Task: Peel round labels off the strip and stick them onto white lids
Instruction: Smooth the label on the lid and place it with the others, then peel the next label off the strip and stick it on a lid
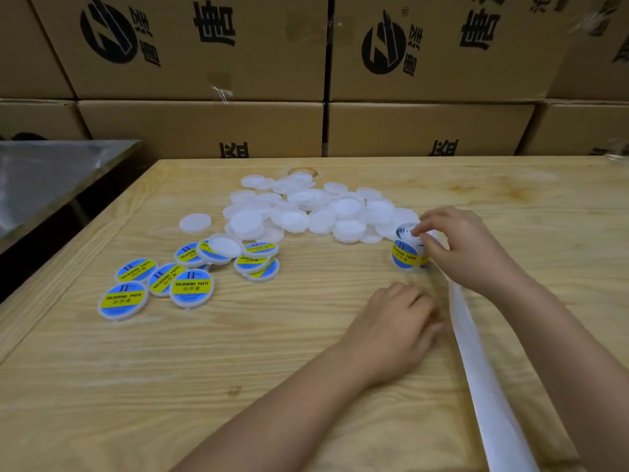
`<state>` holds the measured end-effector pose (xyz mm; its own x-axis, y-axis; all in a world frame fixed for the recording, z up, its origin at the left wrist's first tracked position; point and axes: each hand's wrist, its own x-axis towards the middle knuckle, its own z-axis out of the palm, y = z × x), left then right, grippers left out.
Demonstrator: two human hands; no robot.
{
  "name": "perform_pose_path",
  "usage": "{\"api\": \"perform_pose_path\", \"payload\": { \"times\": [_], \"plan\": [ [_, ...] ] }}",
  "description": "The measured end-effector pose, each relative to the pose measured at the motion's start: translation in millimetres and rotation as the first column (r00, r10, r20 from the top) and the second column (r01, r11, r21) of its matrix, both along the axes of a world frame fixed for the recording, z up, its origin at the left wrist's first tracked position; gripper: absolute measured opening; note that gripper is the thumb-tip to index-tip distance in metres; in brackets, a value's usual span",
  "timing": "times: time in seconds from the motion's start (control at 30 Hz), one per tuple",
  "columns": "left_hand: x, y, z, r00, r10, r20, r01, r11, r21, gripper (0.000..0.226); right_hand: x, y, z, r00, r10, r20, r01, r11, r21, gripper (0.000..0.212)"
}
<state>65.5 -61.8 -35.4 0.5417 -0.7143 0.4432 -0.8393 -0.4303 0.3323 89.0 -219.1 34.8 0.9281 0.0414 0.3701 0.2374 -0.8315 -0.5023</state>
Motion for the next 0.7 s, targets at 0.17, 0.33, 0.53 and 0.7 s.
{"api": "perform_pose_path", "payload": {
  "times": [0.17, 0.33, 0.53, 0.7],
  "plan": [
    [-11, -12, 6, 0.988, -0.075, 0.133, 0.066, 0.995, 0.07, 0.042, 26, -11, -31, 0.985, -0.128, -0.111, 0.119, 0.989, -0.09, 0.027],
    [-16, -13, 3, 0.973, -0.143, 0.179, 0.123, 0.985, 0.121, 0.033, 39, -8, -23, 0.978, -0.188, -0.089, 0.179, 0.978, -0.108, 0.014],
    [-15, -7, 9, 0.988, -0.074, 0.139, 0.044, 0.977, 0.21, 0.031, 53, -10, -21, 0.947, -0.299, -0.116, 0.278, 0.946, -0.166, 0.034],
    [-13, 0, 12, 0.982, -0.077, 0.173, 0.068, 0.996, 0.055, 0.015, 68, -15, -23, 0.935, -0.315, -0.164, 0.299, 0.947, -0.114, 0.035]
  ]
}}
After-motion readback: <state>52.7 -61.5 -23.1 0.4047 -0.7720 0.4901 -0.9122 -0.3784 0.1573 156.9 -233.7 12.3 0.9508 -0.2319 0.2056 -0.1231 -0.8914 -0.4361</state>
